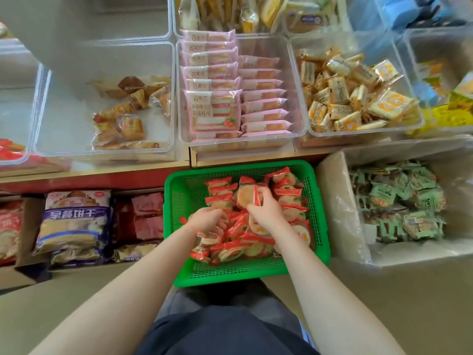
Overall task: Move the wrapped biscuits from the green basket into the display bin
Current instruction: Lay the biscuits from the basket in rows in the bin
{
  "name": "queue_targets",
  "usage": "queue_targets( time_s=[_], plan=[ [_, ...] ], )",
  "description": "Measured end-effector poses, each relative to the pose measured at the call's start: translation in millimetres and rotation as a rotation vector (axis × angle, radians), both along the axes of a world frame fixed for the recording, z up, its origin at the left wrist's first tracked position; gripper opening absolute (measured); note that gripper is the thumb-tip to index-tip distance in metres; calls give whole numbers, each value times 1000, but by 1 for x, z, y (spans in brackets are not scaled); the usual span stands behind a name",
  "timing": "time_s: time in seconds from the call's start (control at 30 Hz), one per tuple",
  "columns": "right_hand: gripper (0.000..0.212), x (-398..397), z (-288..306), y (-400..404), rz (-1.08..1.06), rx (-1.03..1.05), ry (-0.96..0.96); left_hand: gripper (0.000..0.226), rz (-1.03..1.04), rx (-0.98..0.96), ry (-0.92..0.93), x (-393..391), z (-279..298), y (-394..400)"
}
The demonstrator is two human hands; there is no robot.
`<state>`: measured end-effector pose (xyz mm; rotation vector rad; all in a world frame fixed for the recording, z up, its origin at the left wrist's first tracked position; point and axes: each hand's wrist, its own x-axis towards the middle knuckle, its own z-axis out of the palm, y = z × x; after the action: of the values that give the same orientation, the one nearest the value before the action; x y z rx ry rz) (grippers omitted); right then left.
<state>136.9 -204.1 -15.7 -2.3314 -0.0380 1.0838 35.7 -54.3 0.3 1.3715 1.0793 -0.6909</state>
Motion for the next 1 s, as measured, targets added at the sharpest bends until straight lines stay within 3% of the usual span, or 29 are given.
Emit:
queue_targets(
  time_s=[0.13,0.2,0.27,0.33,0.47,0.6,0.67,0.73,0.87,1.0],
  plan=[
    [40,-2,24,16,-13,218,49,50,104,-309,-157,10,7,-8],
    [38,-5,36,24,65,334,192,44,204,-484,-209,15,11,-8],
    [34,-4,41,27,61,410,267,35,320,-471,-197,17,7,-4],
    [28,-1,39,22,-30,401,178,32,356,-334,-146,16,-1,0],
    [28,9,7,-4,-121,33,-121,24,397,-170,-80,8,-15,3],
    [88,2,-19,-25,44,-361,57,12,423,-172,-93,-1,-19,2],
    [97,-8,-19,-27,85,-397,94,13,383,-190,-87,-6,-20,3],
    [87,-14,-18,-25,110,-394,48,19,375,-201,-73,-8,-21,4],
    [37,-13,-14,-22,-33,-195,-12,31,390,-213,-80,-10,-19,6],
    [28,-4,3,-28,-333,201,176,40,406,-253,-122,-9,-9,11]
  ],
)
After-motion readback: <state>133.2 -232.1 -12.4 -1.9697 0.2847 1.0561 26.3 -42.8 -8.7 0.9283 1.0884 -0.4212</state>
